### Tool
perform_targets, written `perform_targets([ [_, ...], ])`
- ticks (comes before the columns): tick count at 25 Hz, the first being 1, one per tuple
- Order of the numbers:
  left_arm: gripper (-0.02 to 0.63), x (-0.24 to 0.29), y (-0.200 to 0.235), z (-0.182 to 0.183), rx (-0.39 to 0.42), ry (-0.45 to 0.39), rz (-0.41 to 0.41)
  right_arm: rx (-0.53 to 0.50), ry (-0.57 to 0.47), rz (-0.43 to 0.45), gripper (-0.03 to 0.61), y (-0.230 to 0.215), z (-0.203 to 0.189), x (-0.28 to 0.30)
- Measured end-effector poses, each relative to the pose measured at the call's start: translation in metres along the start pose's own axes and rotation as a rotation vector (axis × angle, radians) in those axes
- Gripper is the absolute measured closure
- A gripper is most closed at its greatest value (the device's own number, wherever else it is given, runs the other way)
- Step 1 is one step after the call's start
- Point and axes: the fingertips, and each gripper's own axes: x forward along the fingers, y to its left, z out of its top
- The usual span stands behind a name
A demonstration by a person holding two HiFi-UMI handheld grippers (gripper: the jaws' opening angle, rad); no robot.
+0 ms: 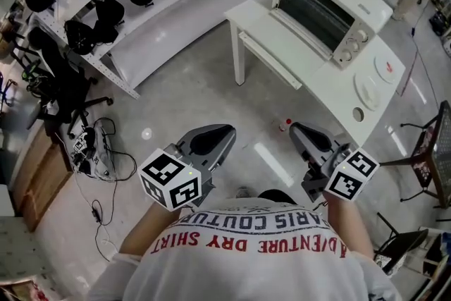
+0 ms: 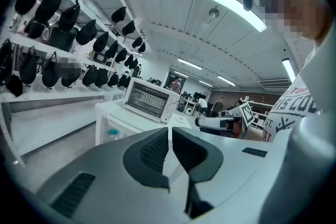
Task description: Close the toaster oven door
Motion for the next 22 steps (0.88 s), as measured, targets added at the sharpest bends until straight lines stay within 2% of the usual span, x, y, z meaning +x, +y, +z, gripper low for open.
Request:
perform_targets([
  [8, 0.568, 0.003, 0.045, 0.027, 0.035, -0.044, 0.023, -0.036, -0.022, 0.008, 0.551, -0.019, 0.021, 0.035],
  [14, 0.540, 0.022, 0.089, 0.043, 0.042, -0.022, 0.043, -0.040, -0.048, -0.014, 0.546, -0.056, 0.043, 0.064],
  [22, 0.468, 0.076, 0.167, 0.066, 0.021, 0.062, 0.004, -0.033, -0.058, -0.145, 0.446, -0.133, 0.067, 0.102],
])
